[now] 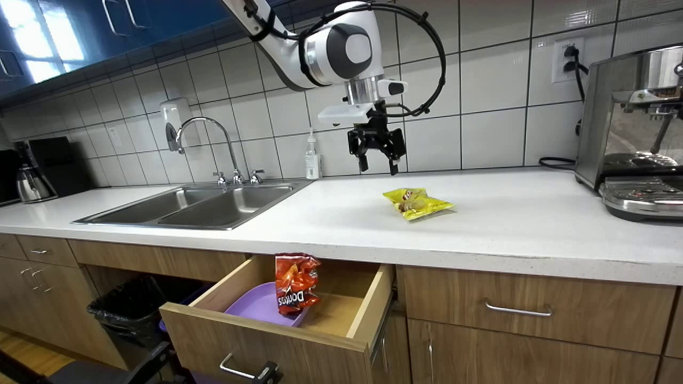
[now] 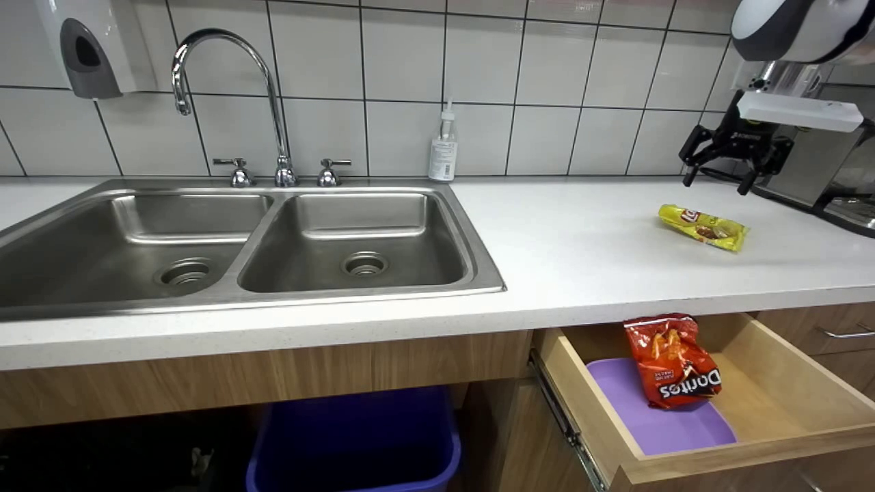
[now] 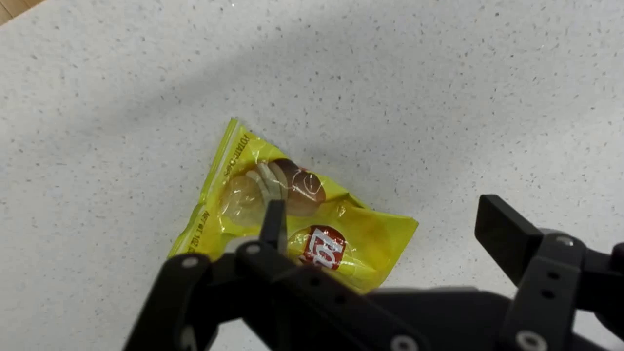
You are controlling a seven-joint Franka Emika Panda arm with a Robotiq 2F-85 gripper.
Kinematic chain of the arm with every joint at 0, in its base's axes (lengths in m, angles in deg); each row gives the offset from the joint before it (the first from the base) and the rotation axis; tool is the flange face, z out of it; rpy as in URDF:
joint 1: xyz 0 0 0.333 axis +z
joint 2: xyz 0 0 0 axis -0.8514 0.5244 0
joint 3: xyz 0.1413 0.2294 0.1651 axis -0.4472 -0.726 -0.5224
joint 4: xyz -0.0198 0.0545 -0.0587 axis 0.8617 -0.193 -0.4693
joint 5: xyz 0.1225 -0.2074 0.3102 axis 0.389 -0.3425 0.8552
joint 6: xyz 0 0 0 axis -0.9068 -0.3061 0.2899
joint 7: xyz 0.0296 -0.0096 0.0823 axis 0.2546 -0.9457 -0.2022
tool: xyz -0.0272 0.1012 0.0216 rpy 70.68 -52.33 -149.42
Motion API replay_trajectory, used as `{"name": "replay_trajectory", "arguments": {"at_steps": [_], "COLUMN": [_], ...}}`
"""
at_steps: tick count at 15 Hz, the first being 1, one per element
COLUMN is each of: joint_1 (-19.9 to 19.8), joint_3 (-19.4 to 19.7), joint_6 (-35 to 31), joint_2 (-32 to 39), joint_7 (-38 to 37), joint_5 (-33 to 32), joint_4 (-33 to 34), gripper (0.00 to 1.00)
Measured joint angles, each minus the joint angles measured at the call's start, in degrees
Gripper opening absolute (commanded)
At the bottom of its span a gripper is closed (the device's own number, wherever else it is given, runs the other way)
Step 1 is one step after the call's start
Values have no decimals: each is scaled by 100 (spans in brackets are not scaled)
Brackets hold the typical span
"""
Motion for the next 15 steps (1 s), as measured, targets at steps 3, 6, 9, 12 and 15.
{"name": "replay_trajectory", "arguments": {"at_steps": [3,6,9,12,15], "joint_1": [-74,-139,-197,-255,-314], "joint_3": [0,0,0,0,-1], "joint_6": [19,67,160,249,397], "joint_2": [256,513,774,1041,1312], "joint_7": [0,1,1,1,1], "joint_5": [0,0,0,0,0], "joint_4": [346,693,1049,1413,1790], "gripper": [100,100,100,100,100]}}
